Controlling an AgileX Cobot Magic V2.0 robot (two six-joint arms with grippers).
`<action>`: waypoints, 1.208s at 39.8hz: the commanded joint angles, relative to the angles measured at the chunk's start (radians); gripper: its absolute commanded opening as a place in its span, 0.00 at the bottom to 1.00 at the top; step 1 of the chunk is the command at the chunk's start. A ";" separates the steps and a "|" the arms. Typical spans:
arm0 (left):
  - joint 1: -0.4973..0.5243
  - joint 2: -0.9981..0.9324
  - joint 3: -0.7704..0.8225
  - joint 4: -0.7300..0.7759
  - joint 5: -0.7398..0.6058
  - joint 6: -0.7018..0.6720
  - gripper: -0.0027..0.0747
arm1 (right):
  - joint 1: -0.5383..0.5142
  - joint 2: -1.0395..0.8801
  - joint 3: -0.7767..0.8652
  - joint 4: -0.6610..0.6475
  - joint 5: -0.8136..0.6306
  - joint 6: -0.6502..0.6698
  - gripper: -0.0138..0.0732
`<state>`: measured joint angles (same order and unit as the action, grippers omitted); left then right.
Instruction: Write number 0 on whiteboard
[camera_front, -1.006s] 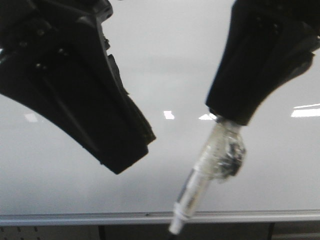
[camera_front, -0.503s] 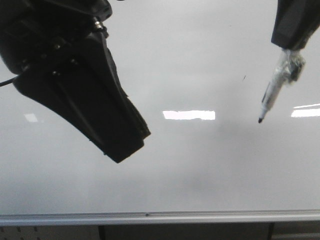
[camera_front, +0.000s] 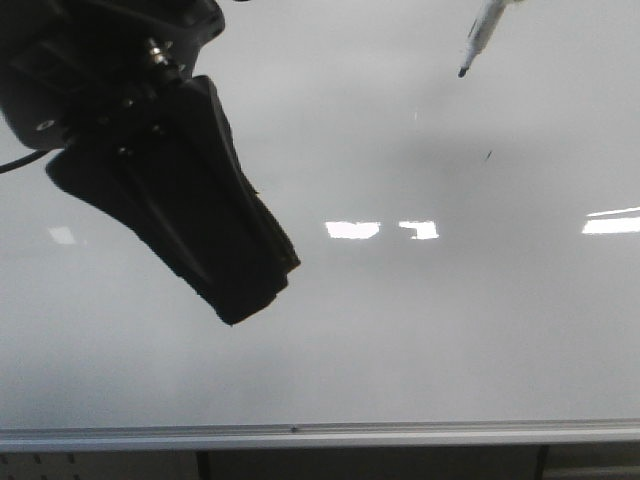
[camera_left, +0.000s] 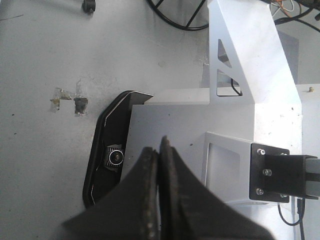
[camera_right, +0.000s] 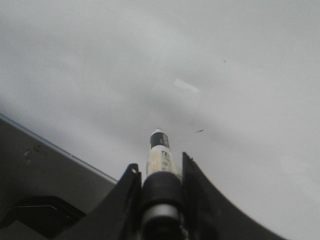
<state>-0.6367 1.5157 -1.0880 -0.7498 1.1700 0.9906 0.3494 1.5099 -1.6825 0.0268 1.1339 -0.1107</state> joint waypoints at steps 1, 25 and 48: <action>-0.006 -0.041 -0.031 -0.057 0.008 0.001 0.01 | -0.005 0.017 -0.096 -0.058 -0.037 0.026 0.08; -0.006 -0.041 -0.031 -0.057 0.008 0.001 0.01 | -0.005 0.205 -0.323 -0.073 0.003 0.030 0.08; -0.006 -0.041 -0.031 -0.057 0.008 0.001 0.01 | -0.005 0.253 -0.323 -0.073 -0.023 0.030 0.08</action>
<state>-0.6367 1.5157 -1.0880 -0.7498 1.1682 0.9906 0.3478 1.7972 -1.9751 -0.0298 1.1793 -0.0836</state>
